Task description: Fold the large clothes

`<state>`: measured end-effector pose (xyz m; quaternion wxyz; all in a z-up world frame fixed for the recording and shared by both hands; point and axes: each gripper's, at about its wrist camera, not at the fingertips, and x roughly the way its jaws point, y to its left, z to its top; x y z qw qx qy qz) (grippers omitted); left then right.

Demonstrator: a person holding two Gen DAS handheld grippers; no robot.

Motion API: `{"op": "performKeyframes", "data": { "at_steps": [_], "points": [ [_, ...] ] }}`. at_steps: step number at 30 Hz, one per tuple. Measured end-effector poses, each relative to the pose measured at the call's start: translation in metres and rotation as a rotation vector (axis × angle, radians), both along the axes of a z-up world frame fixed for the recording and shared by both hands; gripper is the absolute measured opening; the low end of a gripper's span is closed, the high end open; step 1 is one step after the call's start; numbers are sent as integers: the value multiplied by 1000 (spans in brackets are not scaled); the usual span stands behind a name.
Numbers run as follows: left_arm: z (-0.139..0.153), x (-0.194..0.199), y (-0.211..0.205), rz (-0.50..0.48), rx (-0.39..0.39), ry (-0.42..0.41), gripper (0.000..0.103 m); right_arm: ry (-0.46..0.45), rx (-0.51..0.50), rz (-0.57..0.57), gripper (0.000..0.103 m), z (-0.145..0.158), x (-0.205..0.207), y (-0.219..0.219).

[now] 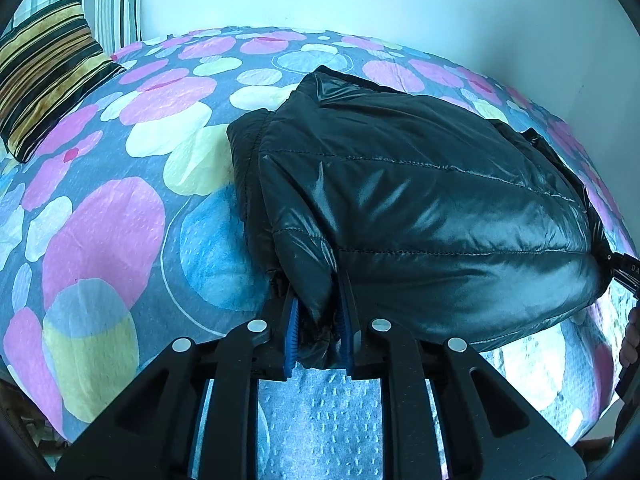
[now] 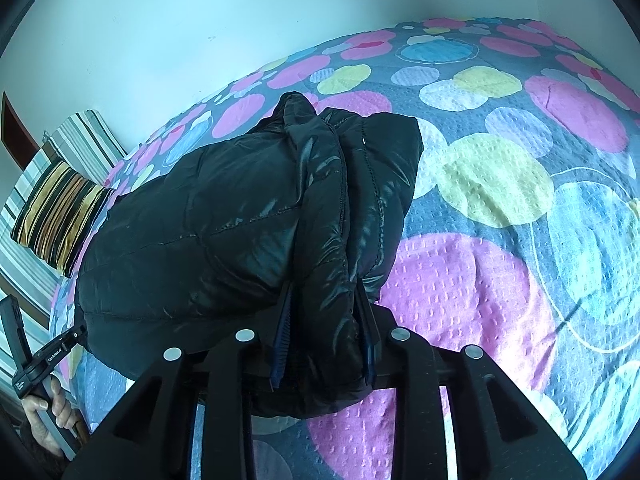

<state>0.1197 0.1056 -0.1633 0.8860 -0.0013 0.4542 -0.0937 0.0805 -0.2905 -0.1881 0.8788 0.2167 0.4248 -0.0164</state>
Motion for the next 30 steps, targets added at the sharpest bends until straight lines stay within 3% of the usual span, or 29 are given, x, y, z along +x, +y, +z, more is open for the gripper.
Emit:
{"op": "performKeyframes", "data": {
  "at_steps": [4,6,13,17,24,26,30],
  "points": [
    [7,-4,7,16,-9,-12,33,2,19,-22,38,3,-5,-4],
    [11,-6,17,27,-47,-10,47,4,22,-33,40,8,-9,-9],
    [23,-8,44,81,-104,-33,63,-2,-28,-112,43,33,-25,-25],
    [25,-1,49,87,-126,-39,70,-53,-31,-131,43,54,-25,-20],
    [20,20,44,64,-133,-10,72,-93,-29,125,32,67,24,67],
    [18,25,43,63,-132,-5,72,-92,-19,174,25,64,42,87],
    [18,33,46,68,-131,-2,74,-77,13,228,24,56,76,117]
  ]
}}
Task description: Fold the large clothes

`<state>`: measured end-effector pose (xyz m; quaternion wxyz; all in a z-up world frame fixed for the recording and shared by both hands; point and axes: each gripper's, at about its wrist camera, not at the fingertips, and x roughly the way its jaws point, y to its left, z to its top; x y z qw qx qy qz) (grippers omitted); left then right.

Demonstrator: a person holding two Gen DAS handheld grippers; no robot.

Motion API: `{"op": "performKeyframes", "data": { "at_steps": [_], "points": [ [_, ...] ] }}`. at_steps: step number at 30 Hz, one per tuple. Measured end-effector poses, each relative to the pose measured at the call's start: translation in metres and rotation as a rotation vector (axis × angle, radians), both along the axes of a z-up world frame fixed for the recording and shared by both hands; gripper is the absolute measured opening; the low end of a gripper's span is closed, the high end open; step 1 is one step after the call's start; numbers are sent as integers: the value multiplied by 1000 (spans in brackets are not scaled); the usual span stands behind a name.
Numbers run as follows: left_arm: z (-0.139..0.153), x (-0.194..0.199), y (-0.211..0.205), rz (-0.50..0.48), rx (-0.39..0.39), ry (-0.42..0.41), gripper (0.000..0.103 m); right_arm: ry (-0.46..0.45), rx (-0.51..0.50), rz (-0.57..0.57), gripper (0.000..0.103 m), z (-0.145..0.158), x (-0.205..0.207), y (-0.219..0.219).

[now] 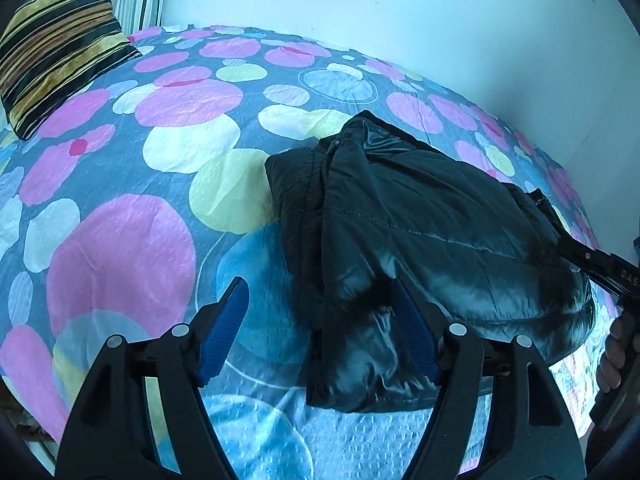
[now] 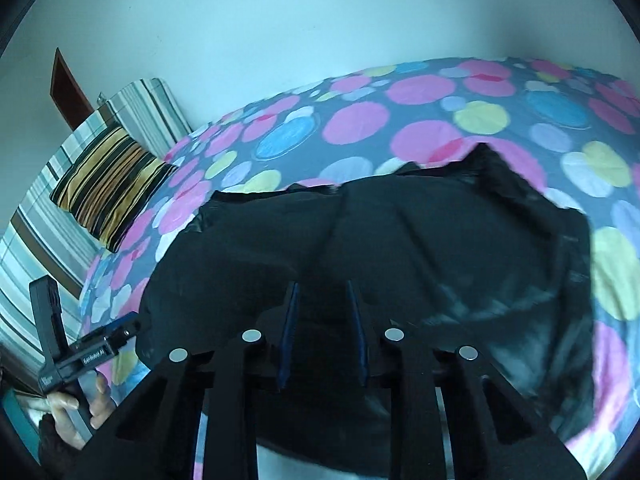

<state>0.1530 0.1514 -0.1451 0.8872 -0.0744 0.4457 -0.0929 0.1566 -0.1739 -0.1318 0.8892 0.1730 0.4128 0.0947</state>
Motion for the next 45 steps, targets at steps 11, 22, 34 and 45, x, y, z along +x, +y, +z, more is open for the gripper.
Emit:
{"op": "performKeyframes", "data": {
  "at_steps": [11,22,34,45],
  "points": [
    [-9,33,4,-10,-64,46,84,180,-3,50,22,-52,37,31],
    [-26,74,-8,-70,-68,140,84,171,-33,58,22,-57,39,35],
    [-14,77,-23,-153,-129,122,26,155,-71,53,22,-59,39,41],
    [28,65,-36,-166,-115,38,19,150,-94,54,22,-60,39,43]
  ]
}}
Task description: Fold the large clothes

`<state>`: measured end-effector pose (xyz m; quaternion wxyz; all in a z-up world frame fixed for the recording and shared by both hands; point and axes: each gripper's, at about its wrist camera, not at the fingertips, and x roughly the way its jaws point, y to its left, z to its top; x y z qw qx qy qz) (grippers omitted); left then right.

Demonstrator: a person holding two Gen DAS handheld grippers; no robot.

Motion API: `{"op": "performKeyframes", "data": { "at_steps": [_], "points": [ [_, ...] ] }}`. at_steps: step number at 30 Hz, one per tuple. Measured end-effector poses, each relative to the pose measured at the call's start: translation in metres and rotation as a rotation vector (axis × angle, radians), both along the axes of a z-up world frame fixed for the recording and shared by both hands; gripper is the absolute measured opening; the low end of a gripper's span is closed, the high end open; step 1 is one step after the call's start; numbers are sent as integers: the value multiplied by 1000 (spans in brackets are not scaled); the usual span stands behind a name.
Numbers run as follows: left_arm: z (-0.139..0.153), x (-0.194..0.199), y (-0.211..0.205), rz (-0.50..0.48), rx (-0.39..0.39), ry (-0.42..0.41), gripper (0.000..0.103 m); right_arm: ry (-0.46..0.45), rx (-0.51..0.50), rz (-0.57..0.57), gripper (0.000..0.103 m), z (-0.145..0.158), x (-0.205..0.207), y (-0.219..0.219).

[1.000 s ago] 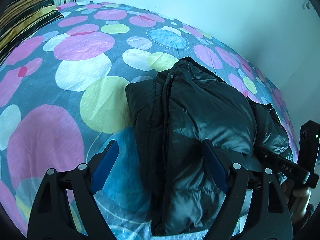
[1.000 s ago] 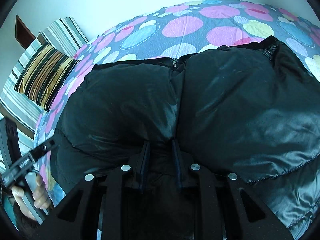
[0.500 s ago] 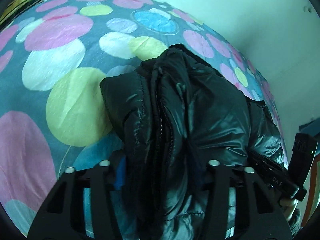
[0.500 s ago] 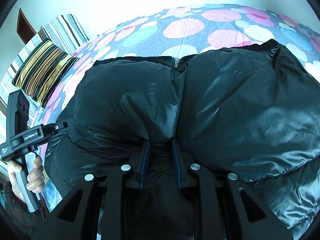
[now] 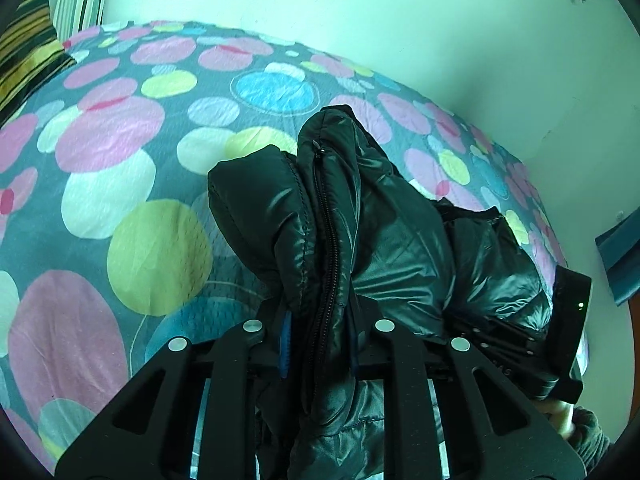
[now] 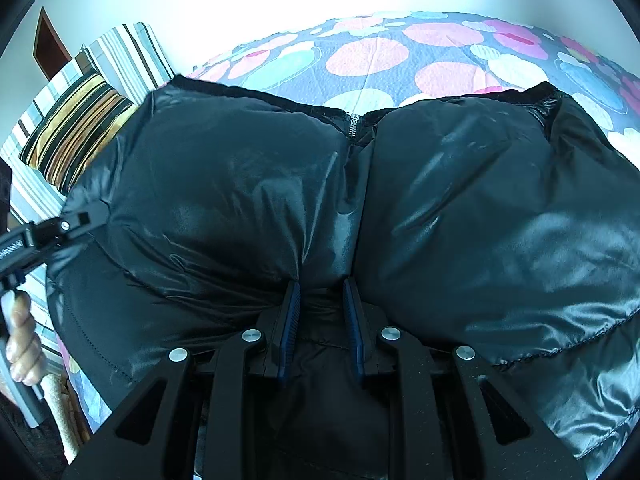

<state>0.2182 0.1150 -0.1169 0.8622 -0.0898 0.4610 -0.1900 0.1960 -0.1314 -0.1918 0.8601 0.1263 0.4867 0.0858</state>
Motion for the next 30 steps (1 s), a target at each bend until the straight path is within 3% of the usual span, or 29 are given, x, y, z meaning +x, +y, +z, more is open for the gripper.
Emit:
{"op": "performKeyframes", "data": {
  "at_steps": [14,22,30],
  "points": [
    [33,-15,-16,0,57,-69,19,-7,101,-50,24,23,-8,-24],
    [56,-25,-42,-11,117,-114,19,-80,-23,-102,27,50,-42,-52],
    [91,-48,-108,-73,212,-210,19,-133,-134,-232,29,68,-90,-109]
  ]
}}
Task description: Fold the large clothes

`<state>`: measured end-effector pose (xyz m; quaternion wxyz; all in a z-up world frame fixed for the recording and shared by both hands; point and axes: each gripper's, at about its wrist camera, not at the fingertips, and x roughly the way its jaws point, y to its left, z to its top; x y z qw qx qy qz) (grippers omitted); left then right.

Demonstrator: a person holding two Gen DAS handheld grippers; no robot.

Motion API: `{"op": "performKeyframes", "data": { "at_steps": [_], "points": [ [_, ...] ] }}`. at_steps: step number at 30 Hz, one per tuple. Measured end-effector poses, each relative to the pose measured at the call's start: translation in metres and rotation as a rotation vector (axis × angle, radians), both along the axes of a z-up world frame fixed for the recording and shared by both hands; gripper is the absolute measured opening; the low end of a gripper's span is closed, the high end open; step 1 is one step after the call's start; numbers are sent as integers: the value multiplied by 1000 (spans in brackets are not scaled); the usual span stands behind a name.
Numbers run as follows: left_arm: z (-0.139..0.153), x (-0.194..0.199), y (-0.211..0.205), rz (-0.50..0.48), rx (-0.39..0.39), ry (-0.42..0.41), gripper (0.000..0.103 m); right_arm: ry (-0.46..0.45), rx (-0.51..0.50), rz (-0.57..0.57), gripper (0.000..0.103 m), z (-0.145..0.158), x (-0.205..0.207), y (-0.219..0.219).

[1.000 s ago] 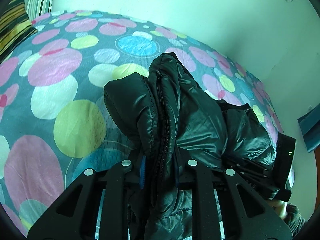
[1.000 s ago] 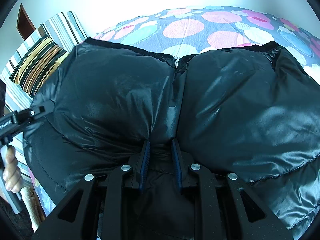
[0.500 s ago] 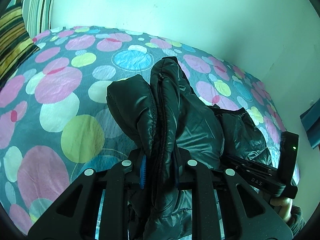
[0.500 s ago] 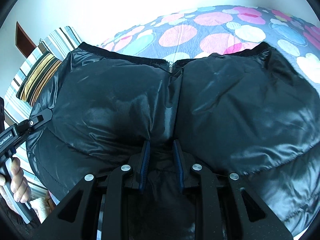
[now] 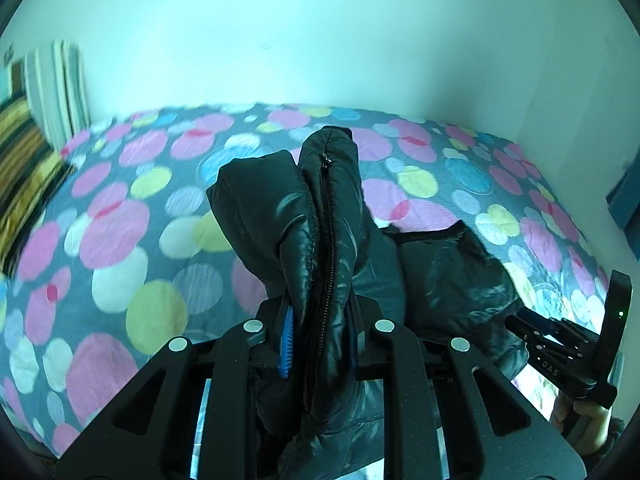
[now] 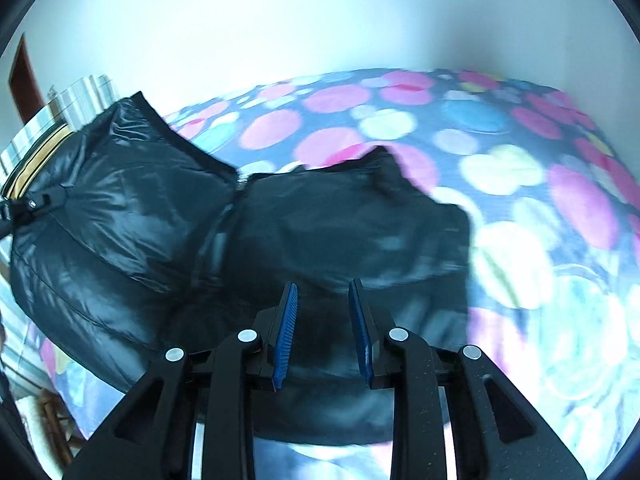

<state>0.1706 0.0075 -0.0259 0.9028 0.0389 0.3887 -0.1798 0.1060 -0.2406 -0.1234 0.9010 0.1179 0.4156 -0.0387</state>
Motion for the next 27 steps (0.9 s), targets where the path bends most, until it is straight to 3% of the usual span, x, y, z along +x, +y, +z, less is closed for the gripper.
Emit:
{"op": "performKeyframes", "data": {
  "at_steps": [2,11,16,19,27],
  "points": [
    [6,-8,-24,-27,23,-23,19,-6,-13,-43,39,1,-11,-14],
    [8,-40,-126,-142,105,-59,19,15,-57,-207,40,-10,-50,-83],
    [-8,-56,-178,-188,174,-66,19,39,-74,-257,40,-13,-62,-114],
    [-22,-62,-205,-206,203,-48,19,52,-112,-285,51,-14,-69,-129],
    [-62,-77,-260,-235,306,-43,19,113,-121,-313,51,-35,-86,-156]
  ]
}}
